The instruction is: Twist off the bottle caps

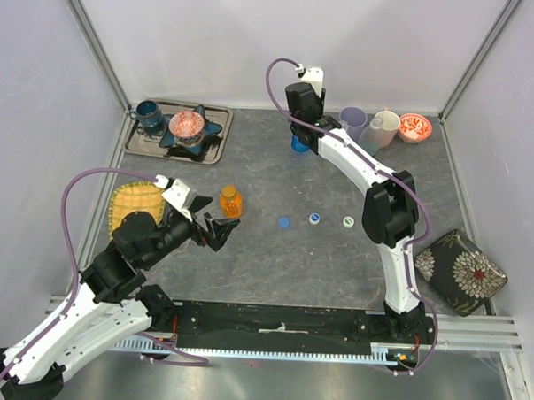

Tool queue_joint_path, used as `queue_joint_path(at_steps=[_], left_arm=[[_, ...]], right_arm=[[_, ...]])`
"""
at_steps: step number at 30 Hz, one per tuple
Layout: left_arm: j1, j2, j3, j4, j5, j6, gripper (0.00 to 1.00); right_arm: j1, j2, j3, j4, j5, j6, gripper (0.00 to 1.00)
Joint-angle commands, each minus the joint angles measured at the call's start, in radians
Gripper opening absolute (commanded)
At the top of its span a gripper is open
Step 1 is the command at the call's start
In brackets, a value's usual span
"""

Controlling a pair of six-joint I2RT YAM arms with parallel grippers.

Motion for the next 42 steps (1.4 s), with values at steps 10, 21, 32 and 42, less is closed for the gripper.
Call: queue_joint_path(at_steps=[10,21,32,42], left_arm=[[0.002,0.007,-0.013,0.046,0.005,-0.047,0.99],[0.002,0.007,-0.001,0.035,-0.050,-0.072,0.99],[0.002,-0.034,-0.008,-0.041,-0.292,-0.122,0.99],[0.002,-0.129,-0.007,-0.184,-0.554,-0.256,0.99]], right_arm=[[-0.001,-0.073,-0.015,0.001,-0.009,0.010,0.72],[0.019,-0.237,-0.075,-0.005,-0.027,0.029,0.78],[0.183,-0.695,-0.638,0.233,-0.288,0.130,0.78],[0.435,-0.588,-0.787,0.276,-0.379,0.193,0.83]])
